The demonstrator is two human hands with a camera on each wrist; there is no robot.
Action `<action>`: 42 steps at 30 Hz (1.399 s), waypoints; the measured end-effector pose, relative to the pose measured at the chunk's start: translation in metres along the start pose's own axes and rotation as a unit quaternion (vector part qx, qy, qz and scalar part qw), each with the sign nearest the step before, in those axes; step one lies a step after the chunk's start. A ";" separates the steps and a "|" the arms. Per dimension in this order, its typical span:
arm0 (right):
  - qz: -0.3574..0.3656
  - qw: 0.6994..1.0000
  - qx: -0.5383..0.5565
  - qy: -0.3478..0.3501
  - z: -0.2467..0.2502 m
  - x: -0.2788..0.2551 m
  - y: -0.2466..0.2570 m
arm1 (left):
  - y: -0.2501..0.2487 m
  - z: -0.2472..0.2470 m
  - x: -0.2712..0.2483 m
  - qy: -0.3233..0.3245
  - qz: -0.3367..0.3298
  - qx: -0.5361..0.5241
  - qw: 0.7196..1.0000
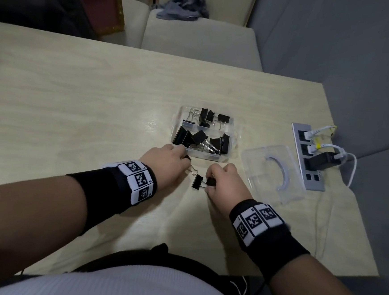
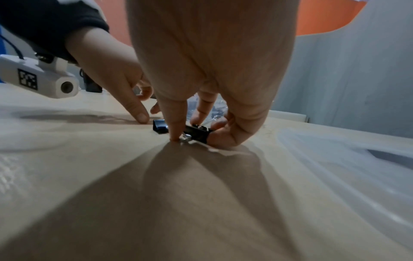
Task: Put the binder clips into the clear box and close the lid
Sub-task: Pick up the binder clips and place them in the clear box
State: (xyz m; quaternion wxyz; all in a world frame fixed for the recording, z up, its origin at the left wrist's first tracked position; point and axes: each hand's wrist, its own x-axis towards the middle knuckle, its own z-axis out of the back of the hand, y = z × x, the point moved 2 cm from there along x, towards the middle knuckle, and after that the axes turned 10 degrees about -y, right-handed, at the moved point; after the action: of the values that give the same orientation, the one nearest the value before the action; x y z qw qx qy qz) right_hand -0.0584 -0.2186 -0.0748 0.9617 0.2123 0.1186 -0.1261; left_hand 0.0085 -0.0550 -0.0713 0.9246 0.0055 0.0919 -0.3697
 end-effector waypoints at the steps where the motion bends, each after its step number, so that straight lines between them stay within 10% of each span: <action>1: -0.006 1.000 0.009 0.003 0.000 0.000 -0.001 | -0.002 0.003 0.000 -0.006 0.002 0.003 1.000; 15: -0.003 0.993 0.110 -0.037 0.014 -0.008 0.005 | -0.003 0.004 0.004 0.050 0.016 -0.033 0.998; 19: -0.009 0.977 0.182 -0.112 0.040 0.003 0.017 | 0.002 0.034 0.009 -0.017 -0.005 -0.066 0.998; 25: -0.028 0.965 0.177 -0.194 0.075 0.046 0.027 | 0.041 0.081 0.057 -0.144 0.132 -0.154 0.969; 31: 0.023 0.981 0.087 -0.171 0.076 0.045 0.033 | 0.061 0.065 0.064 -0.114 0.180 -0.137 0.967; 37: 0.138 0.986 -0.077 0.052 0.006 0.009 0.030 | 0.060 0.024 0.046 -0.032 0.176 -0.137 0.974; 42: 0.164 0.980 -0.116 -0.001 -0.018 -0.003 0.022 | 0.055 0.022 0.038 -0.041 0.179 -0.139 0.973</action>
State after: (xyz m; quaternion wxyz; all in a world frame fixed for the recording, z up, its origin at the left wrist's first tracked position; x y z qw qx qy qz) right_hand -0.0576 -0.1909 -0.0811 0.9876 0.1160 0.0947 0.0479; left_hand 0.0773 -0.0427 -0.0596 0.9704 -0.1220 0.1022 -0.1817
